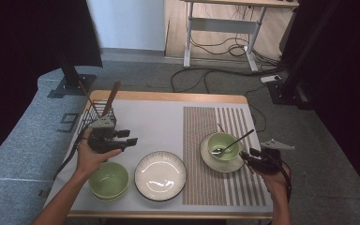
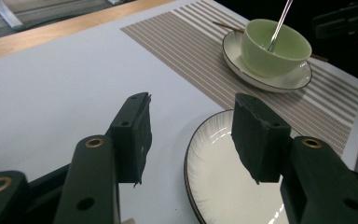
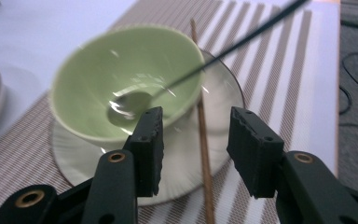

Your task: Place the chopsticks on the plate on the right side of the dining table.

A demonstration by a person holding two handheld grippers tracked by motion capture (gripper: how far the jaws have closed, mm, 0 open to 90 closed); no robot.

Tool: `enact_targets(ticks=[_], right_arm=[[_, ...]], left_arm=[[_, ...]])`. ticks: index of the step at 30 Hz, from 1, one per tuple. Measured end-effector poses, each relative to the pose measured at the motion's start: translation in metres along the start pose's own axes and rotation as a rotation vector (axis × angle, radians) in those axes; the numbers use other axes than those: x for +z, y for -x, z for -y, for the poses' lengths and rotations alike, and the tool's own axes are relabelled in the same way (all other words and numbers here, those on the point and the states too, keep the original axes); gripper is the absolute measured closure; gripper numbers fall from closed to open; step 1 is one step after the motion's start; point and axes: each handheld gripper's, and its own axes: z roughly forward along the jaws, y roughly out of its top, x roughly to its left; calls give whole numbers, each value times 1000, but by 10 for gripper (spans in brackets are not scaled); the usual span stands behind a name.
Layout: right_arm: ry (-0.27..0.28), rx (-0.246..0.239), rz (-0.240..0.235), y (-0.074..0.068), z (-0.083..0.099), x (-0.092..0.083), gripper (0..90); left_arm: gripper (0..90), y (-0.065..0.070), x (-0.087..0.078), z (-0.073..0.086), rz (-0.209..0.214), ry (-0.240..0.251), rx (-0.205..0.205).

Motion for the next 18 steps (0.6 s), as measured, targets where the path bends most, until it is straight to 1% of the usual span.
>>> enact_targets(ticks=[3, 6, 7, 10, 15, 18], right_arm=[[13, -7, -17, -5, -3, -1, 535], [28, -12, -46, -10, -6, 0, 507], [31, -19, -51, -11, -6, 0, 496], [45, -38, -84, -16, -7, 3, 468], [49, -67, -116, -26, -9, 8, 448], [62, -68, -128, -32, -12, 11, 444]], left_arm=[[473, -2, -4, -1, -2, 8, -9], [474, -3, -8, -2, 3, 15, -17], [474, -4, -10, -2, 2, 19, -18], [474, -5, -13, -3, 0, 26, -21], [472, -8, -18, -2, -6, 39, -24], [465, -9, -20, -1, -11, 47, -27]])
